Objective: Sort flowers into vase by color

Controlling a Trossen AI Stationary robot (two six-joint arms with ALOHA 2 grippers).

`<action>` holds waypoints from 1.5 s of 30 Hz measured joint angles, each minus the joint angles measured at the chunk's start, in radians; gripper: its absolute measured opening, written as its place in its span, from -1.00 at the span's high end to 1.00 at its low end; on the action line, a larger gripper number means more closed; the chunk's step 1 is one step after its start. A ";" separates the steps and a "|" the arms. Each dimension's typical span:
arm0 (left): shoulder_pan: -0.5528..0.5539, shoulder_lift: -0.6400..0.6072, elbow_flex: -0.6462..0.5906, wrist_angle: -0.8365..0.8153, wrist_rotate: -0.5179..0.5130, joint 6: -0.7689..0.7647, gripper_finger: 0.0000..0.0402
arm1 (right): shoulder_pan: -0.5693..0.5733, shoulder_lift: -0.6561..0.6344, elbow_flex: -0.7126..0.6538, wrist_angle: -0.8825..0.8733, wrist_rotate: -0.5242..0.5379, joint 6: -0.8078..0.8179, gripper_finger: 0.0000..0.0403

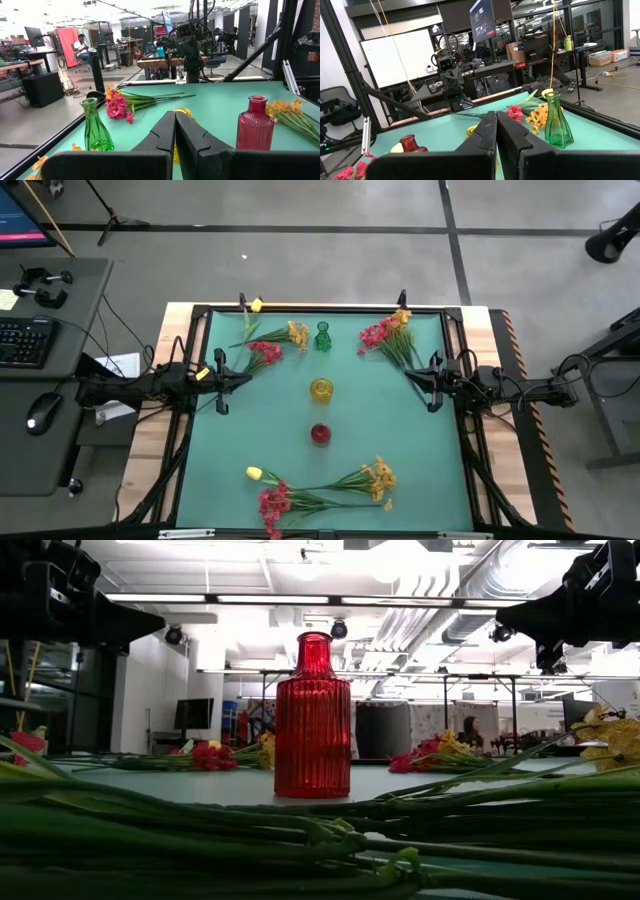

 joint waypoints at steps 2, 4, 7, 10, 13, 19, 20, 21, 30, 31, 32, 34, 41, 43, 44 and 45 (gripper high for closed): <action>0.000 0.000 0.000 0.001 0.000 -0.001 1.00 | 0.000 0.000 0.000 0.000 0.000 0.000 1.00; 0.000 0.000 0.000 0.026 0.000 -0.014 1.00 | 0.000 0.000 0.000 0.000 0.000 0.000 1.00; 0.000 0.000 0.000 0.110 0.002 -0.108 1.00 | 0.000 0.000 0.000 0.000 0.000 0.000 1.00; 0.000 0.012 0.000 0.283 0.003 -0.166 1.00 | 0.000 0.000 0.000 0.000 0.000 0.000 1.00; 0.000 0.062 0.003 0.478 0.017 -0.174 1.00 | 0.000 0.000 0.000 0.000 0.000 0.000 1.00; 0.000 0.365 0.175 0.257 -0.082 -0.210 1.00 | 0.000 0.000 0.000 0.000 0.000 0.000 1.00; 0.001 0.431 0.218 0.184 -0.130 -0.211 0.99 | 0.000 0.000 0.000 0.000 0.000 0.000 1.00; 0.001 0.490 0.266 0.106 -0.175 -0.212 0.98 | 0.000 0.000 0.000 0.000 0.000 0.000 1.00; 0.000 0.871 0.532 -0.621 -0.273 -0.556 0.64 | 0.000 0.000 0.000 0.000 0.000 0.000 1.00; 0.001 0.898 0.531 -0.673 -0.273 -0.598 0.59 | 0.000 0.000 0.000 0.000 0.000 0.000 1.00; 0.002 0.928 0.530 -0.718 -0.274 -0.639 0.54 | 0.000 0.000 0.000 0.000 0.000 0.000 1.00; 0.011 0.985 0.530 -0.777 -0.276 -0.723 0.45 | 0.000 0.000 0.000 0.000 0.000 0.000 1.00; 0.091 1.129 0.544 -0.781 -0.277 -0.728 0.19 | 0.000 0.000 0.000 -0.001 0.000 0.000 1.00; 0.124 1.146 0.551 -0.777 -0.263 -0.703 0.15 | 0.000 0.000 0.000 -0.002 0.000 0.000 1.00; 0.142 1.152 0.552 -0.773 -0.240 -0.690 0.14 | 0.000 0.000 0.000 -0.002 0.000 0.000 1.00; 0.161 1.158 0.552 -0.772 -0.205 -0.674 0.13 | 0.000 0.000 0.000 -0.002 0.000 0.000 1.00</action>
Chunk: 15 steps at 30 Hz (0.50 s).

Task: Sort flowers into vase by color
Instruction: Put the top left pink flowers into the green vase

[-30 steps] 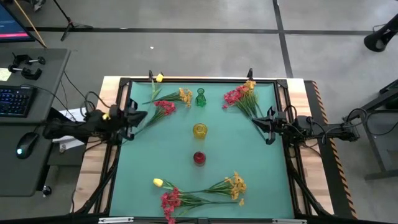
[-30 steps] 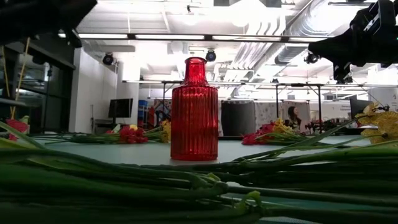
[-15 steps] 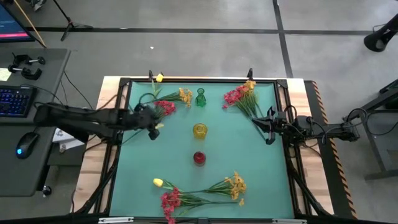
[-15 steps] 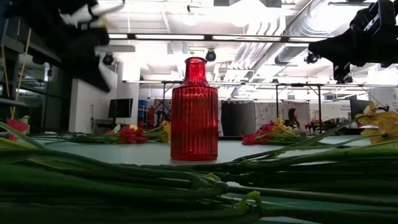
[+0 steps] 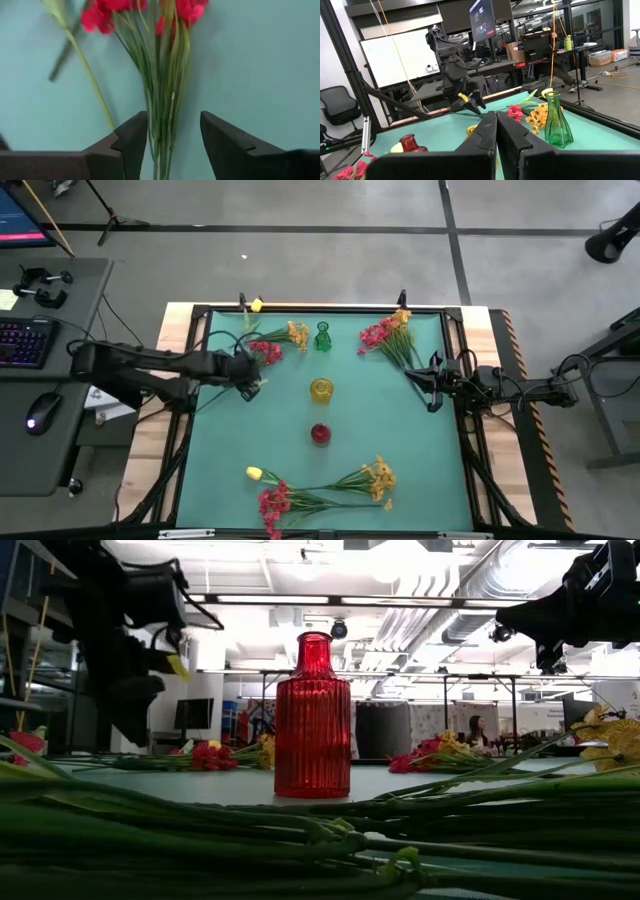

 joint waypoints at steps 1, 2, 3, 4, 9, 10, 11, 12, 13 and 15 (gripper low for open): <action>0.021 0.007 0.000 -0.001 0.038 0.017 0.13 | 0.000 0.000 0.000 0.000 0.000 0.000 1.00; 0.041 0.014 0.000 -0.002 0.069 0.034 0.13 | 0.000 0.000 0.000 0.000 0.000 0.000 1.00; 0.060 0.020 0.000 -0.002 0.088 0.050 0.13 | 0.000 0.000 0.000 0.000 0.000 0.000 1.00; 0.079 0.025 0.000 -0.001 0.094 0.061 0.13 | 0.000 0.000 0.000 0.000 0.000 0.000 1.00; 0.159 0.054 0.000 0.054 0.088 0.117 0.13 | 0.000 0.000 0.000 0.000 0.000 0.000 1.00; 0.173 0.063 0.000 0.064 0.109 0.127 0.13 | 0.000 0.000 0.000 0.000 0.000 0.000 1.00; 0.186 0.073 0.000 0.069 0.143 0.134 0.13 | 0.000 0.000 0.000 0.000 0.000 0.000 1.00; 0.198 0.083 0.000 0.071 0.177 0.138 0.13 | 0.000 0.000 0.000 0.000 0.000 0.000 1.00; 0.208 0.096 0.000 0.073 0.209 0.145 0.13 | 0.000 0.000 0.000 0.000 0.000 0.000 1.00; 0.222 0.123 0.000 0.073 0.237 0.158 0.13 | 0.000 0.000 0.000 -0.001 0.000 0.000 1.00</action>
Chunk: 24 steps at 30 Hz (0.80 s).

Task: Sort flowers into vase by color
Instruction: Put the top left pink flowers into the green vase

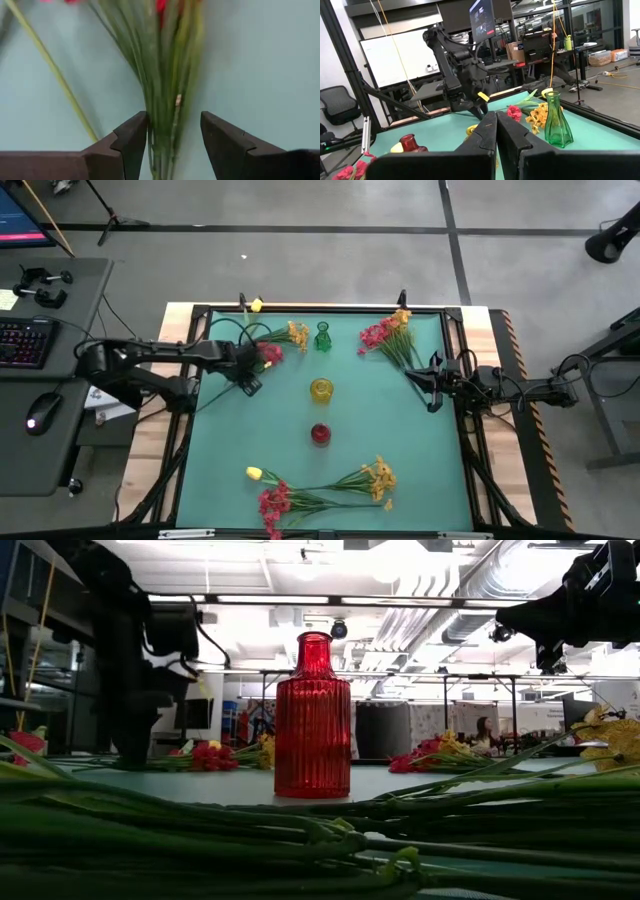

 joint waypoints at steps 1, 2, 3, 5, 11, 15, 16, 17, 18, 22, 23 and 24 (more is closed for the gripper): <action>0.005 0.016 0.000 0.002 -0.001 0.001 0.13 | 0.000 0.000 0.000 0.000 0.000 0.000 1.00; 0.010 0.033 0.000 0.006 -0.006 0.002 0.13 | 0.000 0.000 0.000 0.000 0.000 0.000 1.00; 0.014 0.047 0.002 0.013 -0.006 0.004 0.13 | 0.000 0.000 0.000 0.000 0.000 0.000 1.00; 0.022 0.074 0.004 0.024 -0.006 0.015 0.13 | 0.000 0.000 0.000 0.000 0.000 0.000 1.00; 0.023 0.090 0.019 0.035 -0.022 0.056 0.17 | 0.000 0.000 0.000 -0.001 0.000 0.000 1.00; -0.007 0.017 0.051 0.011 -0.105 0.071 0.43 | 0.000 0.000 0.000 -0.004 0.000 0.000 1.00; -0.014 -0.012 0.064 0.009 -0.121 0.071 0.53 | 0.000 0.000 0.000 -0.004 0.000 0.000 1.00; -0.021 -0.035 0.072 0.001 -0.128 0.071 0.64 | 0.000 0.000 0.000 -0.004 0.000 0.000 1.00; -0.029 -0.058 0.078 -0.021 -0.128 0.069 0.76 | 0.000 0.000 0.000 -0.005 0.000 0.000 1.00; -0.069 -0.173 0.117 -0.086 -0.122 0.023 0.94 | 0.000 0.000 0.000 -0.012 0.000 0.000 1.00; -0.083 -0.203 0.130 -0.102 -0.122 0.016 0.93 | 0.000 0.000 0.000 -0.013 0.000 0.000 1.00; -0.097 -0.232 0.141 -0.107 -0.120 0.008 0.93 | 0.000 0.000 0.000 -0.013 0.000 0.000 1.00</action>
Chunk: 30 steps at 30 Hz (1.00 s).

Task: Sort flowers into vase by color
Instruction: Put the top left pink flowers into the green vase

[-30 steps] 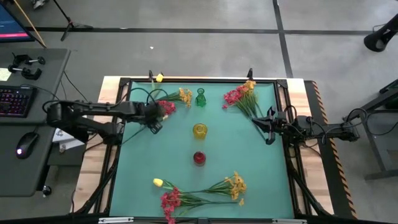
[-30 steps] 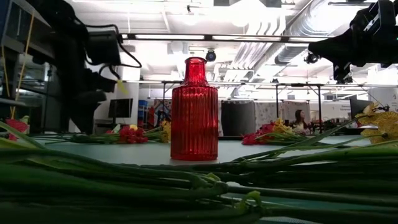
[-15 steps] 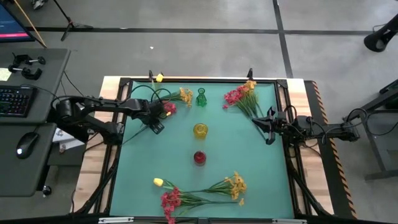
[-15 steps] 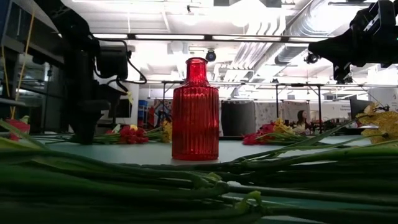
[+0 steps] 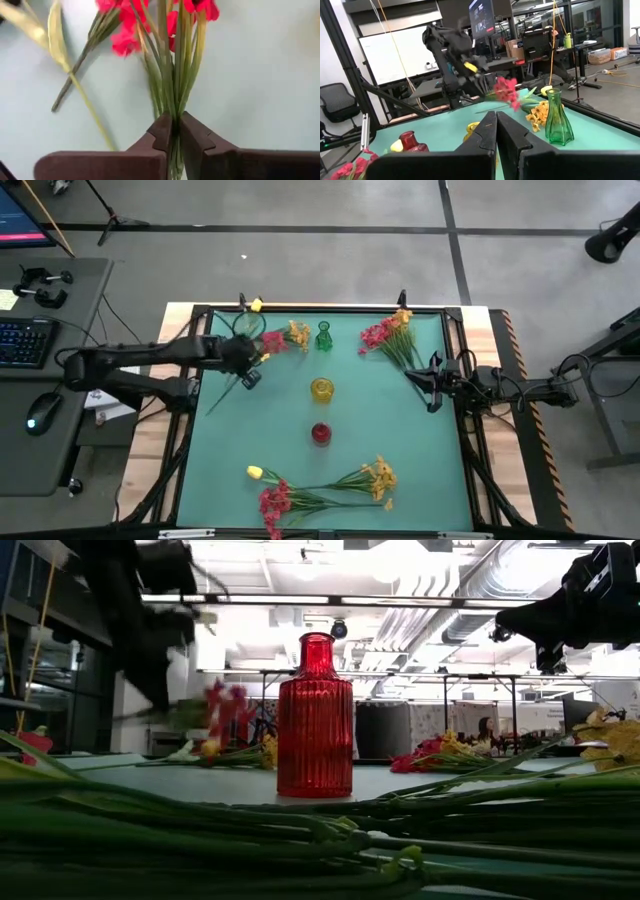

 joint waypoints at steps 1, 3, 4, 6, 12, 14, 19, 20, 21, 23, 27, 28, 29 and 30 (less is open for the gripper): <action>-0.015 -0.028 0.015 0.006 0.000 -0.005 0.94 | 0.000 0.000 0.000 -0.001 0.000 0.000 1.00; -0.044 -0.089 0.043 0.075 -0.028 0.016 0.97 | 0.000 0.000 0.000 -0.002 0.000 0.000 1.00; -0.058 -0.117 0.049 0.137 -0.056 0.044 0.98 | 0.000 0.000 0.000 -0.003 0.000 0.000 1.00; -0.080 -0.163 0.046 0.305 -0.112 0.118 0.98 | 0.000 0.000 0.000 -0.007 0.000 0.000 1.00; -0.081 -0.151 -0.039 1.033 -0.087 0.403 0.99 | 0.000 0.000 0.000 -0.009 0.000 0.000 1.00; -0.067 -0.096 -0.071 1.255 -0.036 0.480 1.00 | 0.000 0.000 0.000 -0.009 0.000 0.000 1.00; -0.001 0.078 -0.075 1.624 0.072 0.579 1.00 | 0.000 0.000 0.000 -0.014 0.000 0.000 1.00; 0.015 0.115 -0.068 1.664 0.098 0.578 1.00 | 0.000 0.000 0.000 -0.014 0.000 0.000 1.00; 0.032 0.153 -0.057 1.692 0.124 0.578 1.00 | 0.000 0.000 0.000 -0.014 0.000 0.000 1.00; 0.062 0.219 -0.025 1.734 0.157 0.571 1.00 | 0.000 0.000 0.000 -0.015 0.000 0.000 1.00; 0.111 0.325 0.058 1.783 0.167 0.566 1.00 | 0.000 0.000 0.000 -0.021 0.000 0.000 1.00; 0.119 0.346 0.077 1.785 0.169 0.553 1.00 | 0.000 0.000 0.000 -0.021 0.000 0.000 1.00; 0.126 0.362 0.096 1.784 0.178 0.536 1.00 | 0.000 0.000 0.000 -0.021 0.000 0.000 1.00; 0.133 0.376 0.109 1.785 0.195 0.526 1.00 | 0.000 0.000 0.000 -0.021 0.000 0.000 1.00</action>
